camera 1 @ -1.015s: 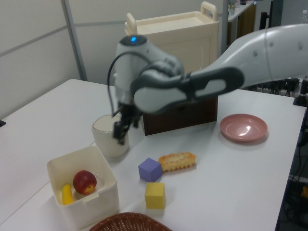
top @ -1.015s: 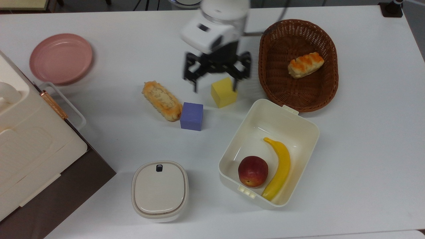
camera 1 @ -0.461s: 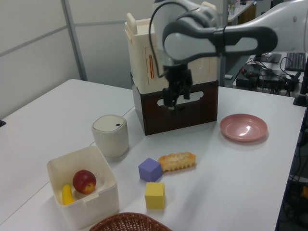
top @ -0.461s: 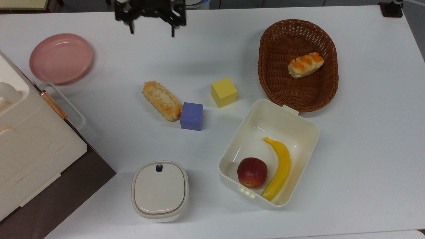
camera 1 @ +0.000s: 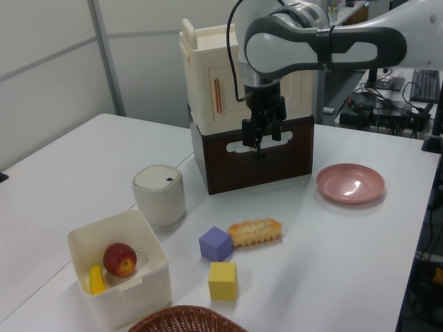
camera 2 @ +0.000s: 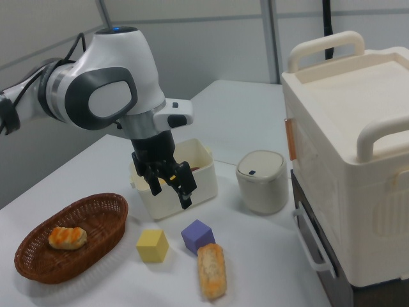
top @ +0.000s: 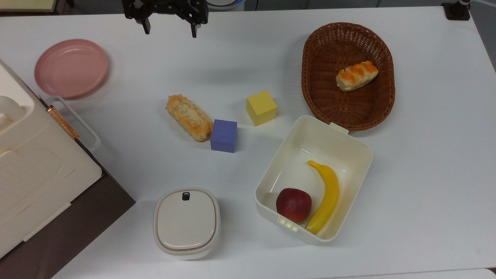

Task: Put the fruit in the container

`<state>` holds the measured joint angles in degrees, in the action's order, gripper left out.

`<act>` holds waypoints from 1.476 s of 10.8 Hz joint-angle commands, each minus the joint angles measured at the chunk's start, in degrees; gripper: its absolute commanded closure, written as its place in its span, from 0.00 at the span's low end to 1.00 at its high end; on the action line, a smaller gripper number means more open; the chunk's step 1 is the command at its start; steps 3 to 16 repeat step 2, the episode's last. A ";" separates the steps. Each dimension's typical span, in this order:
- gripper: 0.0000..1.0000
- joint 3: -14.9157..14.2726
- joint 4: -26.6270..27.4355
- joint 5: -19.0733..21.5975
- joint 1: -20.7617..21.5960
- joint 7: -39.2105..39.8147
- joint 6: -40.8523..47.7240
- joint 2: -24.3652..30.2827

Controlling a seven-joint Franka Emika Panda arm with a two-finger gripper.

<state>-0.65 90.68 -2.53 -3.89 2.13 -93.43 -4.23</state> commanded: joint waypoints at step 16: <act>0.00 0.56 1.61 -0.37 -0.50 0.95 -1.58 0.98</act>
